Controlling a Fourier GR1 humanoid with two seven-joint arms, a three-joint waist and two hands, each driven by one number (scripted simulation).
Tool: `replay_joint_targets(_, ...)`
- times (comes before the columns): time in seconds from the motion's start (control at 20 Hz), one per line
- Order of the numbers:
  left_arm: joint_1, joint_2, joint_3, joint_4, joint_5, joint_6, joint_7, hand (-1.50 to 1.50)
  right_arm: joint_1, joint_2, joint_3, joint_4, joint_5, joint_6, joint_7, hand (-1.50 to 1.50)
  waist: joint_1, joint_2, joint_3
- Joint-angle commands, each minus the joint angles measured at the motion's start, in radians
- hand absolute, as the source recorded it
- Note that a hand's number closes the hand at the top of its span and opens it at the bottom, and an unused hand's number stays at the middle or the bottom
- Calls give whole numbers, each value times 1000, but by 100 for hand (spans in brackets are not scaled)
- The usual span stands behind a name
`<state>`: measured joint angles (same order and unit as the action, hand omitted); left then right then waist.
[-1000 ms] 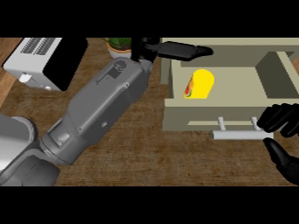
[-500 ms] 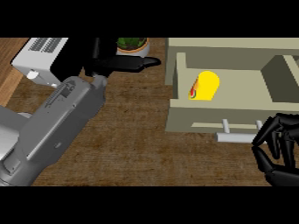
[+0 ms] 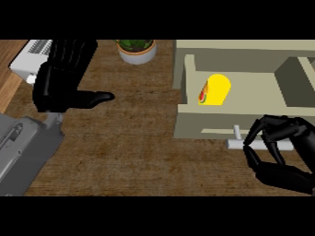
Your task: Pick up the cup, place it into the drawer and close the drawer
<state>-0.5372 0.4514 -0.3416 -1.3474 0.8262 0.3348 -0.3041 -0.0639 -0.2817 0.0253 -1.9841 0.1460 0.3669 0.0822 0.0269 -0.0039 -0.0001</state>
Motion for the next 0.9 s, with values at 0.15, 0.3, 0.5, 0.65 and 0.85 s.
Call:
replay_joint_targets(0.15,179,64,37,-109,12,-88,-43,-150,-6,-80,156,126,378,-56,-174,150,9,2,0)
replay_joint_targets(0.3,272,116,90,-159,37,-126,-21,-150,-17,-83,172,211,450,-105,-227,150,-4,2,1)
replay_joint_targets(0.5,346,142,157,-172,25,-203,-37,-150,-119,-28,185,395,507,-152,-251,150,-11,4,0)
replay_joint_targets(0.65,358,108,151,-192,-9,-189,-27,-150,-160,29,230,525,602,-219,-251,-150,-15,4,0)
replay_joint_targets(0.85,429,108,191,-174,-10,-268,-66,-150,-246,32,218,733,665,-269,-317,-150,-12,5,0)
